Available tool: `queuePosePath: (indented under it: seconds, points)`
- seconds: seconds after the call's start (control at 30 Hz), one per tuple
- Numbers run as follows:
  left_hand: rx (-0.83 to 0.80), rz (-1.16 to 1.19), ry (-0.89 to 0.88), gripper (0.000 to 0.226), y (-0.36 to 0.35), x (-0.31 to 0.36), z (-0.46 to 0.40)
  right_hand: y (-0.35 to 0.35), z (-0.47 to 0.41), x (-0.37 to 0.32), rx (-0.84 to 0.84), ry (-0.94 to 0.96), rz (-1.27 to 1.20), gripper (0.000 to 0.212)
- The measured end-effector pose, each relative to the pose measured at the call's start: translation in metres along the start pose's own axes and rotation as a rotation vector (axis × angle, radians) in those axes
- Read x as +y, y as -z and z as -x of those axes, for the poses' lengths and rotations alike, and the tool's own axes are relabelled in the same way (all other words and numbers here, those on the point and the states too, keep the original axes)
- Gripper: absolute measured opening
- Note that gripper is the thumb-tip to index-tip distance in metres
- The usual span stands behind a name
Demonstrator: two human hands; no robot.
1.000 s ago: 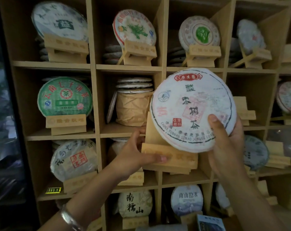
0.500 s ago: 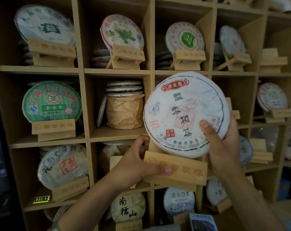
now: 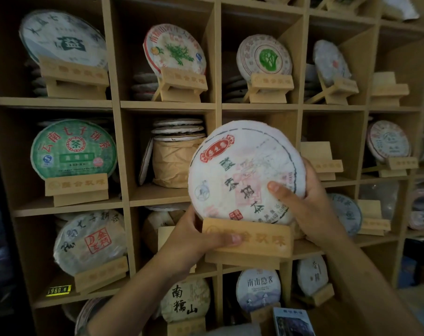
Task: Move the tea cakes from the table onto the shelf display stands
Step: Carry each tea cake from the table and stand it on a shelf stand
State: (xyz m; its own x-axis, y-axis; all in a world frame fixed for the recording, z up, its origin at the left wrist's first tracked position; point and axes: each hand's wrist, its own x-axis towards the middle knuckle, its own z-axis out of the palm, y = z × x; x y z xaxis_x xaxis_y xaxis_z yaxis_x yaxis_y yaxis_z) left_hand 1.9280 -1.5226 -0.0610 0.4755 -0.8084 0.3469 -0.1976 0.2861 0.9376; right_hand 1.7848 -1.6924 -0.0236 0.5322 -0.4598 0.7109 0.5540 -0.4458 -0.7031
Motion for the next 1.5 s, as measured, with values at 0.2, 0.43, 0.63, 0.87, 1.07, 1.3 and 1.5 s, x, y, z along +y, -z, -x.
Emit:
queuePosePath:
  seconds: [0.2,0.43,0.63,0.87,1.07,1.3,1.5]
  points:
    - [0.049,0.034,0.046,0.087,0.001,-0.004,0.004,0.001,-0.002,-0.003,-0.077,-0.109,0.047,0.053]
    - [0.082,0.025,0.079,0.092,0.003,-0.012,0.006,0.008,-0.009,-0.01,-0.237,-0.326,0.007,0.025]
    - [0.108,0.023,0.065,0.09,0.002,-0.014,0.004,0.01,-0.007,-0.006,0.116,-0.035,0.127,0.032]
    - [0.107,0.053,0.061,0.09,0.003,-0.016,0.003,0.016,-0.005,0.0,-0.025,-0.123,0.05,0.05]
    - [0.133,0.063,0.039,0.087,0.001,-0.019,0.002,0.014,-0.014,0.001,-0.083,-0.34,-0.094,0.025]
    - [0.231,0.078,-0.002,0.084,0.007,-0.022,-0.002,0.013,-0.003,0.002,0.143,-0.134,0.375,0.03]
    - [0.255,0.059,-0.015,0.087,0.015,-0.02,-0.008,-0.007,-0.008,0.018,-0.012,-0.266,0.104,0.028]
